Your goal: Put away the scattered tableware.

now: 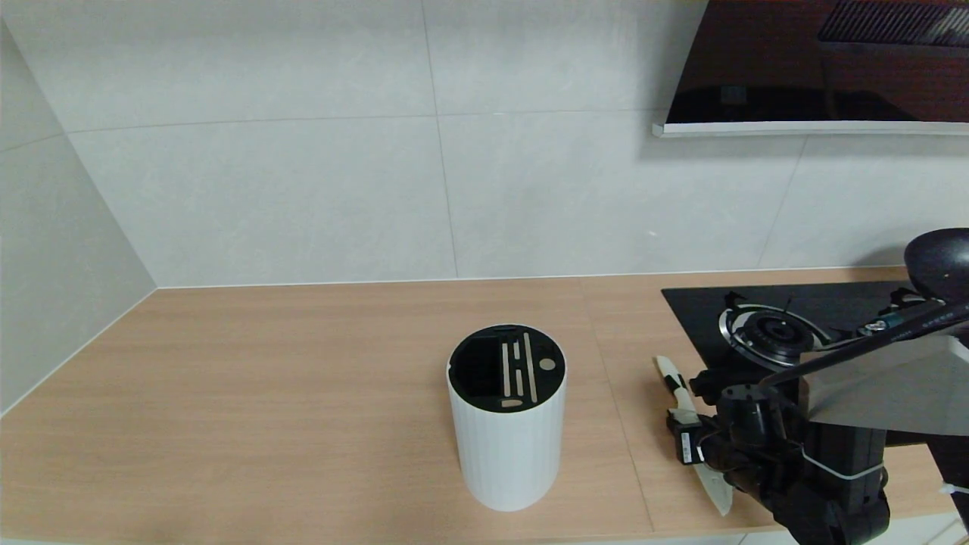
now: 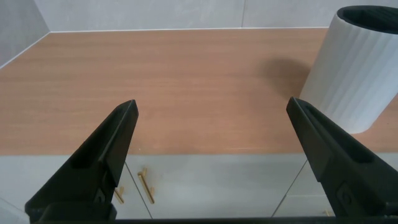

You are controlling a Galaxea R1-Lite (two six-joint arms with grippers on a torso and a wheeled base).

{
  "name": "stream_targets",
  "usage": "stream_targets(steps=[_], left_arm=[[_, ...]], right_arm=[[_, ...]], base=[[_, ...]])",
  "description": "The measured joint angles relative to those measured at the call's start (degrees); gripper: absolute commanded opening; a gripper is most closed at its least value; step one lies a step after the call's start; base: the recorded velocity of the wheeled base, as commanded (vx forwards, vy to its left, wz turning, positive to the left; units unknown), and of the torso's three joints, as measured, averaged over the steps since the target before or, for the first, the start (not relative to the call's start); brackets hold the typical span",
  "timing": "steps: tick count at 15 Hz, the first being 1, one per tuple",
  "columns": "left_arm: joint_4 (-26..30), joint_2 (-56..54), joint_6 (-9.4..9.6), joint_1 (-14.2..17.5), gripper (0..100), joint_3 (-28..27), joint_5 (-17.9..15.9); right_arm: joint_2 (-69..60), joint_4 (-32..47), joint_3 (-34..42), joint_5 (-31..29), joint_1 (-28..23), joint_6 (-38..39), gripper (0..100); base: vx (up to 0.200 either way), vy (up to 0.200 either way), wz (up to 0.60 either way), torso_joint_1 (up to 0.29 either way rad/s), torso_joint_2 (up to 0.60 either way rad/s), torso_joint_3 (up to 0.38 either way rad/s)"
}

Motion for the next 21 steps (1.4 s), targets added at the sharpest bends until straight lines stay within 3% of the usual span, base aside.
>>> stream_targets(steps=[10, 13, 15, 17, 21], left_arm=[[0.0, 0.0, 0.56, 0.0, 100, 0.0, -0.1], [0.2, 0.1, 2.18, 0.0, 100, -0.7, -2.1], [2.4, 1.1, 1.6, -0.1, 100, -6.3, -6.5], [6.6, 5.7, 1.0, -0.2, 100, -13.2, -12.2], [9.3, 21.7, 1.0, -0.3, 100, -24.7, -27.3]], right_arm=[[-4.0, -5.1, 3.8, -1.5, 0.1, 0.0, 0], [-11.7, -4.1, 4.0, -1.2, -0.3, -1.0, 0], [-18.2, 1.5, 0.5, -1.2, -0.8, -2.7, 0], [-25.6, 12.1, -6.0, -1.2, -0.9, -3.4, 0], [-38.9, 30.2, -17.8, -1.6, 3.0, -3.8, 0]], base=[[0.0, 0.0, 0.0, 0.0, 0.0, 0.0], [0.0, 0.0, 0.0, 0.0, 0.0, 0.0], [0.0, 0.0, 0.0, 0.0, 0.0, 0.0], [0.0, 0.0, 0.0, 0.0, 0.0, 0.0], [0.0, 0.0, 0.0, 0.0, 0.0, 0.0]])
